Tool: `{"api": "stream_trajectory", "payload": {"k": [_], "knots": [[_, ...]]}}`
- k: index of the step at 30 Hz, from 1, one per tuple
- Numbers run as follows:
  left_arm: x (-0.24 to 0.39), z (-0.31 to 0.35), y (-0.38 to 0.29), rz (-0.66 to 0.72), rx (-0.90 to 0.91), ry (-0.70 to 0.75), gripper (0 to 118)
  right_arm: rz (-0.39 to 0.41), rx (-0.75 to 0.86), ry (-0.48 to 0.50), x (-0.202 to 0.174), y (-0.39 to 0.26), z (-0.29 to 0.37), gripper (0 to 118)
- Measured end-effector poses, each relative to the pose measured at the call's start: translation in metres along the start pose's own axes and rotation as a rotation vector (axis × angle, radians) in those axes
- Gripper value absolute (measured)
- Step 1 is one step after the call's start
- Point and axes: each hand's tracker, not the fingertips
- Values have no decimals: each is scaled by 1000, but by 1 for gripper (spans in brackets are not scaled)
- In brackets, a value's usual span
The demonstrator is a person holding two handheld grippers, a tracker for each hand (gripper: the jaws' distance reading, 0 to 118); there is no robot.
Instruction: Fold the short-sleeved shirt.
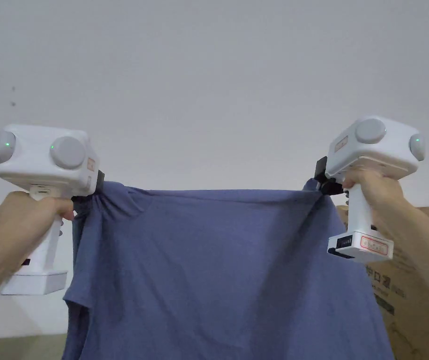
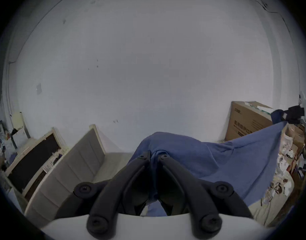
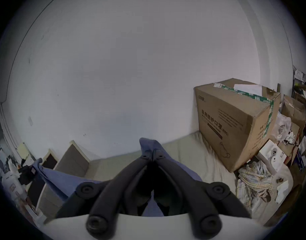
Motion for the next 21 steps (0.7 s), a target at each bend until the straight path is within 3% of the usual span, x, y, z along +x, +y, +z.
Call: {"api": "stream_trajectory", "payload": {"k": [6, 8, 10, 14, 18, 21], "knots": [[-3, -62, 54, -26, 62, 62, 5, -29, 32, -4, -24, 43, -43, 1], [-5, -70, 69, 38, 131, 70, 5, -58, 101, 36, -31, 54, -52, 1], [-8, -84, 88, -20, 160, 104, 5, -31, 114, 45, -40, 66, -63, 0], [-16, -99, 109, -3, 239, 94, 5, -65, 142, 84, -48, 82, -81, 0], [-19, -115, 101, -43, 271, 149, 5, 22, 148, 85, -57, 78, -97, 1], [-25, -134, 77, 1, 245, 107, 5, 27, 134, 83, -56, 60, -117, 0]]}}
